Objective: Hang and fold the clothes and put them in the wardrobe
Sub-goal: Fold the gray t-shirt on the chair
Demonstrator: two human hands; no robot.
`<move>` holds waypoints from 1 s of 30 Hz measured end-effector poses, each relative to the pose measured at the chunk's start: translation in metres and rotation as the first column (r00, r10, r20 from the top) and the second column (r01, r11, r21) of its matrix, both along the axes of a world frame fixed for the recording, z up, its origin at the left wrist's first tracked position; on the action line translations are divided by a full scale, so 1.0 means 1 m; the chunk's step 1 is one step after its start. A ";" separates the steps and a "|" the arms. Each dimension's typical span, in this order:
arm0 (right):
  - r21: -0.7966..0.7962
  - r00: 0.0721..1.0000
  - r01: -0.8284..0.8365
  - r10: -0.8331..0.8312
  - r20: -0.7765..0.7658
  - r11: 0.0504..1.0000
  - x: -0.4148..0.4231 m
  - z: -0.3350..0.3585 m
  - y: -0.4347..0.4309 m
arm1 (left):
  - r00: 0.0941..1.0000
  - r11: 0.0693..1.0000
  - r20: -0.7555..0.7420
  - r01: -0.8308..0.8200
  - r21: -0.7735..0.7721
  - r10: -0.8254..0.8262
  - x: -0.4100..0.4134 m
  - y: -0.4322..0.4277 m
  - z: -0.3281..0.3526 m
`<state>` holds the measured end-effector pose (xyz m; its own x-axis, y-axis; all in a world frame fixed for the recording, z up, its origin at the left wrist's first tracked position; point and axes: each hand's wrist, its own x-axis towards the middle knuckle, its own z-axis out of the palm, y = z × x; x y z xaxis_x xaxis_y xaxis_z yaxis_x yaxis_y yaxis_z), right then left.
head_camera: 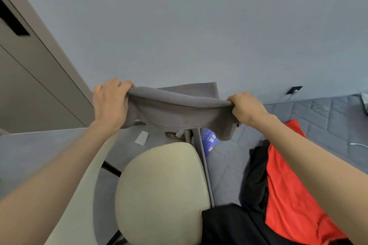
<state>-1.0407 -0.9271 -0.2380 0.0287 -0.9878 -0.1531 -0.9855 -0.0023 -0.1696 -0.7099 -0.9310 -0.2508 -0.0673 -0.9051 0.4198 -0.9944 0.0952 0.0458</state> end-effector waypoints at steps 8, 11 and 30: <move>-0.214 0.996 0.042 -0.059 -0.073 0.976 -0.004 0.038 0.019 | 0.995 0.990 -0.037 -0.098 -0.103 0.094 -0.006 0.014 0.027; -0.280 0.995 0.090 -0.099 -0.019 0.956 -0.005 0.052 0.026 | 0.991 0.977 -0.117 -0.091 -0.191 0.070 -0.010 0.024 0.034; 0.184 0.956 0.127 -0.071 -0.285 0.975 -0.011 -0.084 0.015 | 0.995 0.754 -0.010 0.080 0.652 -0.097 -0.016 -0.009 -0.092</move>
